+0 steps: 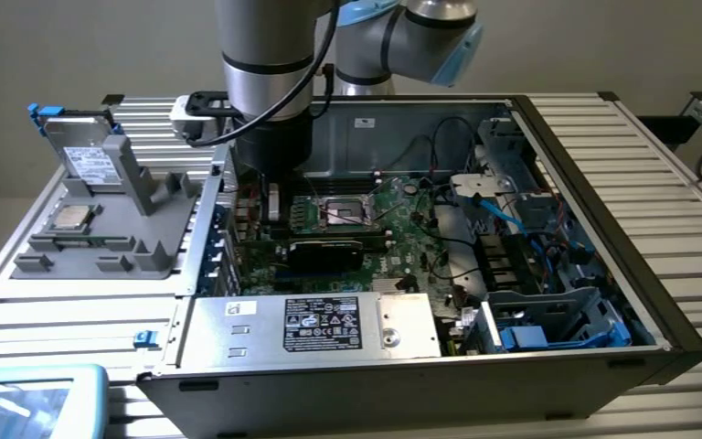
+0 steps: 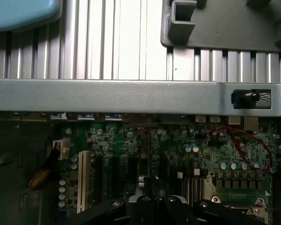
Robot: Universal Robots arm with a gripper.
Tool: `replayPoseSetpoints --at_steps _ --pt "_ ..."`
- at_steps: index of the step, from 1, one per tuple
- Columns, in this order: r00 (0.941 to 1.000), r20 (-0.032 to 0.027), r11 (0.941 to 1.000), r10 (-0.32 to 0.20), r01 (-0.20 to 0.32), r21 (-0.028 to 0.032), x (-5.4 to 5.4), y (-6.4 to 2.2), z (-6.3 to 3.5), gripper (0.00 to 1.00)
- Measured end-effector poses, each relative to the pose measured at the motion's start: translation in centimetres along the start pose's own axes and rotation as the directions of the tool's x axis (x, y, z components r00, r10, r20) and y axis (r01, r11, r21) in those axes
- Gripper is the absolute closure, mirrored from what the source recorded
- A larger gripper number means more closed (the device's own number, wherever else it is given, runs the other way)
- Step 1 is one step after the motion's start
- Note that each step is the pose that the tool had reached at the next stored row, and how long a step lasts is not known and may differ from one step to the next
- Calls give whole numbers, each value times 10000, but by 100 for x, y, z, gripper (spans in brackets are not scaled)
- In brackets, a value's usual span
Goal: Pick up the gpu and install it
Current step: 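Press down on the gpu until it lock into place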
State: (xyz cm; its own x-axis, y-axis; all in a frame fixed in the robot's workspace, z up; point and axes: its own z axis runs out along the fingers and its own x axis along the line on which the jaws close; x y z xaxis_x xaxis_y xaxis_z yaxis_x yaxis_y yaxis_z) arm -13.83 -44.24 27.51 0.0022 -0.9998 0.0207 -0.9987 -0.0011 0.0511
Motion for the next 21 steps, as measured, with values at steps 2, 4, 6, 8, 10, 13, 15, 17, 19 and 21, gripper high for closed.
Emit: replayPoseSetpoints --at_steps 2,4,6,8,10,13,15,17,19,21 --pt "10000 0 10000 -4 4 -1 2 0 0 88" --pt "10000 -1 10000 -8 8 -1 13 -1 0 88" --pt "10000 -1 10000 -8 8 -1 22 -1 1 88" --pt "10000 -1 10000 -7 7 -2 22 -1 0 88" --pt "10000 -1 10000 -7 7 -2 22 -2 1 88" --pt "10000 25 10000 -9 9 -1 45 -3 31 88" --pt "10000 26 10000 -10 10 -3 47 -4 46 88" --pt "10000 28 10000 -9 9 -1 47 -4 46 88" --pt "10000 30 10000 -8 8 -6 47 -1 -5 88" --pt "10000 18 10000 -9 9 -13 49 2 -67 88"
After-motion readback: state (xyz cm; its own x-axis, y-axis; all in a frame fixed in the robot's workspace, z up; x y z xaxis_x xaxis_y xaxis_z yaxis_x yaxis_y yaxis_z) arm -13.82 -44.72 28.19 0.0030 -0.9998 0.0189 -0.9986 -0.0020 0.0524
